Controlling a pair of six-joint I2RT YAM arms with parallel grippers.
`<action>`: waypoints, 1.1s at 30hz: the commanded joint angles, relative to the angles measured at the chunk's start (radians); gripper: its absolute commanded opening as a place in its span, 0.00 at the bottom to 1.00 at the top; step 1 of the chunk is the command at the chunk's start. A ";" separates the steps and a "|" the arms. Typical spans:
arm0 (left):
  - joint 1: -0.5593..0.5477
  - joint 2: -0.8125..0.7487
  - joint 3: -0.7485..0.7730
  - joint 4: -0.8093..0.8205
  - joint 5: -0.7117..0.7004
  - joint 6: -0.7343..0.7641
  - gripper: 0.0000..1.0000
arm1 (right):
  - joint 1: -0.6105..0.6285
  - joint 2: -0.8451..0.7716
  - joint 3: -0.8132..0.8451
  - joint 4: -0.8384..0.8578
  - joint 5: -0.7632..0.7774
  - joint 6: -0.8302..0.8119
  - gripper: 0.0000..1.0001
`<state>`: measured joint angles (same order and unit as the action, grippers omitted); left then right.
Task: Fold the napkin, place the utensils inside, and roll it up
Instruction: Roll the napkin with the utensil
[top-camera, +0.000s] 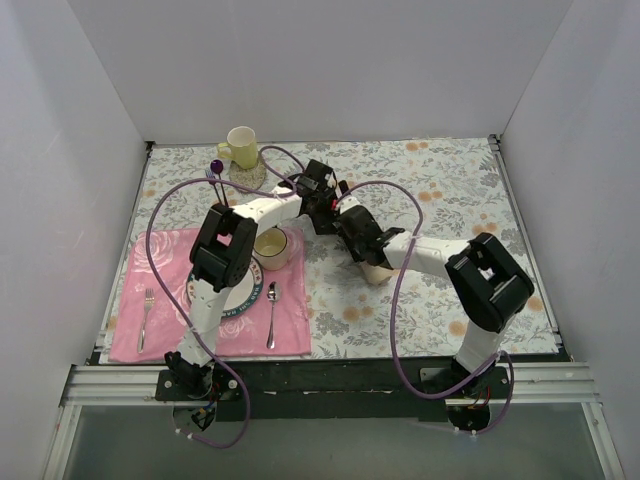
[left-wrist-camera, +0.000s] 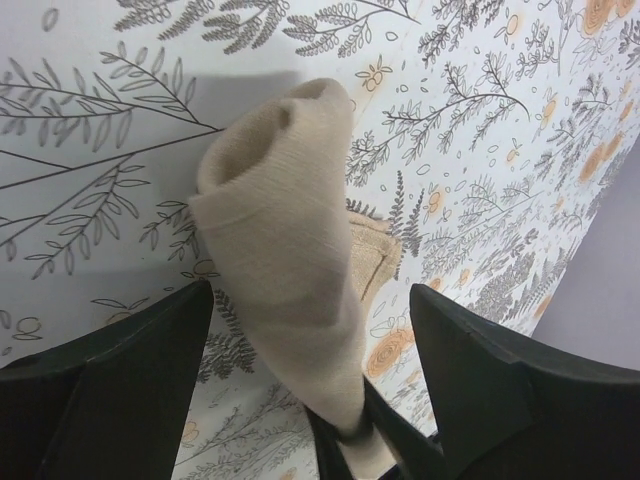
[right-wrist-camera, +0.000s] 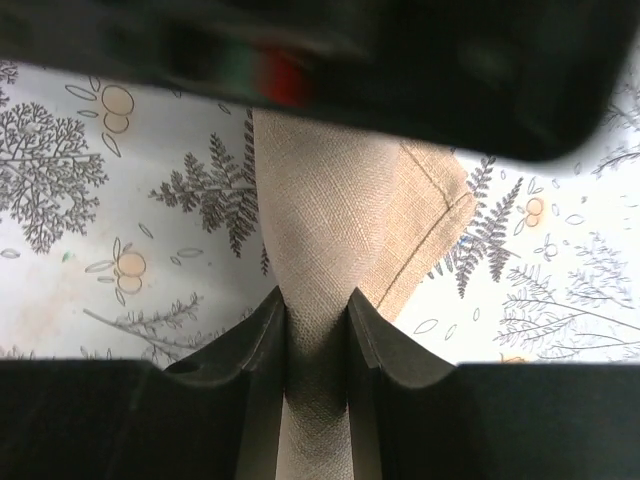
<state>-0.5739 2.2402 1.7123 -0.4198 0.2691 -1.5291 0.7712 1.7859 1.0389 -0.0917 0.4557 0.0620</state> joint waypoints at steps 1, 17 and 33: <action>0.028 -0.057 0.003 -0.062 -0.019 0.018 0.82 | -0.108 -0.082 -0.057 0.046 -0.260 0.088 0.30; -0.030 -0.025 -0.065 0.015 -0.013 -0.017 0.78 | -0.432 0.075 -0.108 0.250 -1.195 0.366 0.27; -0.037 0.012 -0.034 -0.057 -0.130 0.060 0.36 | -0.380 -0.080 -0.010 -0.068 -0.754 0.167 0.67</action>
<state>-0.6109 2.2456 1.6955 -0.4252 0.2089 -1.5005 0.3347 1.8156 0.9730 0.0154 -0.5896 0.3458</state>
